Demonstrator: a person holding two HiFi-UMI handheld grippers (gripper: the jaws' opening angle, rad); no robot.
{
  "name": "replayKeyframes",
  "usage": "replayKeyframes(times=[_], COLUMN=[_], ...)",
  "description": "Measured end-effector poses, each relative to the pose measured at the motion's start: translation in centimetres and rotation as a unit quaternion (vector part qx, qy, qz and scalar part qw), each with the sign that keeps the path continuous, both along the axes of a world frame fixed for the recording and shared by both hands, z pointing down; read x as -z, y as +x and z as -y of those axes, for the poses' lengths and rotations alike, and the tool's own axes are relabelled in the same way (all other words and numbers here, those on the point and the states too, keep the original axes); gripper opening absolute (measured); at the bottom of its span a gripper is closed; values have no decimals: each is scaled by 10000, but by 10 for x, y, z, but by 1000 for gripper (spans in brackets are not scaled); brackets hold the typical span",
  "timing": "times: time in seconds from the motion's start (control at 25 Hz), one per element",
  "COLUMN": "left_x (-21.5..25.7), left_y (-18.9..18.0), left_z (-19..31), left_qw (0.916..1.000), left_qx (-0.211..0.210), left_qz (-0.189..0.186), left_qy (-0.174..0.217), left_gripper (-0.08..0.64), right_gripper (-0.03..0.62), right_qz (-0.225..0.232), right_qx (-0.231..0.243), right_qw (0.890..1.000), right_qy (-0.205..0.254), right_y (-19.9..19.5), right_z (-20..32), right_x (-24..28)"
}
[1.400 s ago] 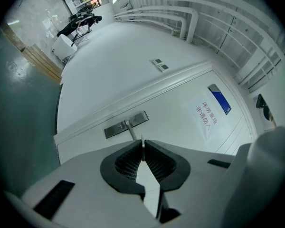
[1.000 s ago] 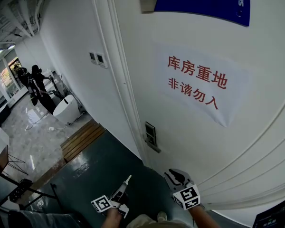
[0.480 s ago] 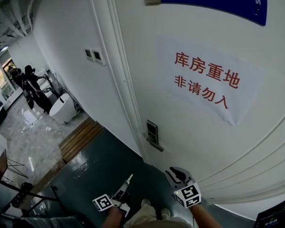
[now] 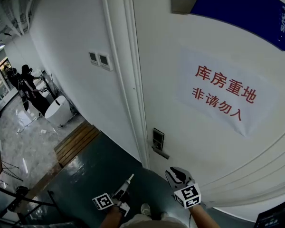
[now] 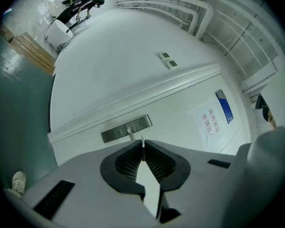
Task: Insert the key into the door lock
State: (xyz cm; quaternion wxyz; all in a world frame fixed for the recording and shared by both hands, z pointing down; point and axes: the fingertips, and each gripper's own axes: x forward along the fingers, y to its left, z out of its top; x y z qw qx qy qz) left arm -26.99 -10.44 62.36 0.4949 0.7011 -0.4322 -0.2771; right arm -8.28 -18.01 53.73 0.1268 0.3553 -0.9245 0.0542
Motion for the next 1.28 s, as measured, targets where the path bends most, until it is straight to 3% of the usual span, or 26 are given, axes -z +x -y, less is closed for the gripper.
replayKeyframes(times=[0.12,0.24,0.52,0.6,0.84,0.96,1.2,1.28], left_x=[-3,-10,-13,-16,-30,-37,-39,-32], left_y=[-13,-23,-36,-38,-40,-39,-30,-23], left_z=[7,9,28,31,34,34,51,64], left_qw=[10000,9998,9998,9996,9996,9988,9987,9993], left_qx=[-11,42,-178,-246,-242,-183,-212,-272], left_qz=[13,-45,-14,-57,-86,-154,-92,-111], left_qy=[25,-212,52,156,-73,-429,-464,-223], left_gripper=[32,32,32,32,32,32,32,32], right_gripper=[92,92,92,92,92,92,92,92], right_qz=[-33,-67,-92,-113,-183,-249,-252,-291], right_qx=[-38,-108,-241,-250,-322,-338,-297,-259], right_qw=[10000,9999,9995,9995,9992,9991,9992,9992], right_qy=[60,67,185,185,124,25,34,23], right_y=[-10,-17,-32,-35,-36,-35,-28,-25], right_z=[7,11,24,24,28,28,40,47], right_x=[2,1,-3,-4,-10,-12,-14,-13])
